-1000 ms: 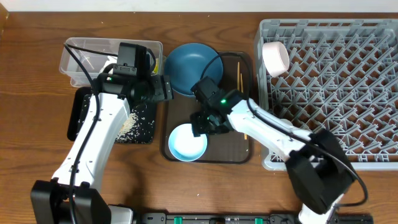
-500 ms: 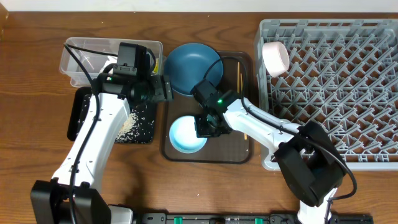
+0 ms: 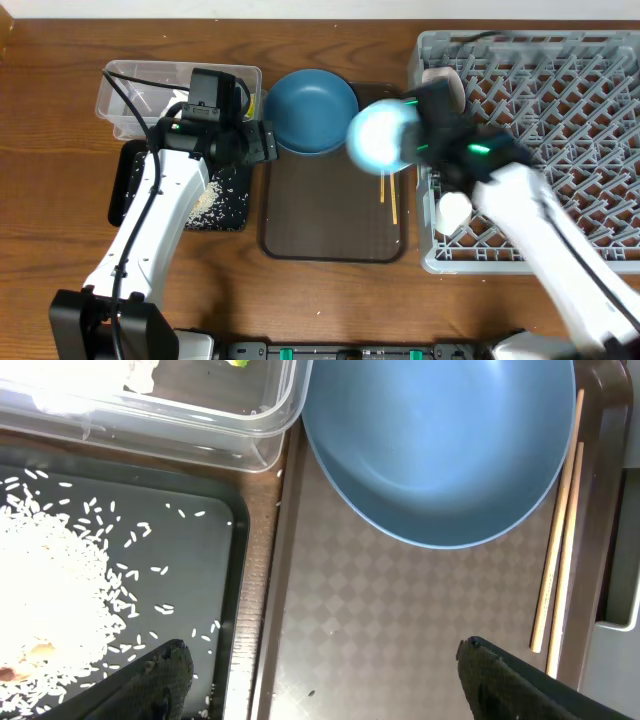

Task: Sort waste into correct bins and load items into the dishwasher rack
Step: 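Carry the light-blue bowl into the rack and release it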

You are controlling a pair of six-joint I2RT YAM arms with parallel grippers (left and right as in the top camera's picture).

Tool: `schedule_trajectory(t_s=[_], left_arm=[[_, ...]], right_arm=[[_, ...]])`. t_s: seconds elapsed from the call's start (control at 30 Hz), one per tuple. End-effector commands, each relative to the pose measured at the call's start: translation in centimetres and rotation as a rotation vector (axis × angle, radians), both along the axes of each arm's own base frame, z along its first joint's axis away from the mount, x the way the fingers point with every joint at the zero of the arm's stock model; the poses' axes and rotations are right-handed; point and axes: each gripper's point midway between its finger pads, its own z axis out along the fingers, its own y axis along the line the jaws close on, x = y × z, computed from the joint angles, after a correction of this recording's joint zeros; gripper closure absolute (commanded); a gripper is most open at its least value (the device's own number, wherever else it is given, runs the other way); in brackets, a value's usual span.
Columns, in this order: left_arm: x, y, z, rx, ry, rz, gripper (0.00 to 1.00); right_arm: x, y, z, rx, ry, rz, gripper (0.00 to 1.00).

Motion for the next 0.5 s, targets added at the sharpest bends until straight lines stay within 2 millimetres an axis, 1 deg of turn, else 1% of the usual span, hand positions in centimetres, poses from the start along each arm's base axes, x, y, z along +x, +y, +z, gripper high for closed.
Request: schedule_trajectory(t_s=[0.0,0.03,0.07,0.13,0.2,0.3,0.47], left_arm=[[-0.1,0.3,0.5,0.012,-0.016,0.004,0.13],[-0.1,0.3,0.5,0.012,-0.016,0.004,0.13],[-0.1,0.3,0.5,0.012,-0.016,0.004,0.13],[-0.1,0.3,0.5,0.012,-0.016,0.004,0.13],[-0.1,0.3,0.5,0.012,-0.016,0.004,0.13],[-0.1,0.3,0.5,0.012,-0.016,0.004,0.13],[-0.1,0.3,0.5,0.012,-0.016,0.004,0.13]], right_arm=[[0.0,-7.6,4.6,-0.276,-0.168,-0.232,0.99],[-0.4,-9.3,5.6,-0.343,-0.190,-0.276,0.99],[-0.8,-10.6,6.3,-0.406,-0.197,-0.310,0.99],[-1.5,-12.3,6.8,-0.518,-0.185,-0.345,0.99],[-2.1,-13.5,6.6,-0.652,-0.136,-0.349,0.99],[-2.3,-14.4,5.8,-0.784,-0.068,-0.344,0.99],[-1.0,-14.1,3.3,-0.884,0.027,-0.271,0.99]])
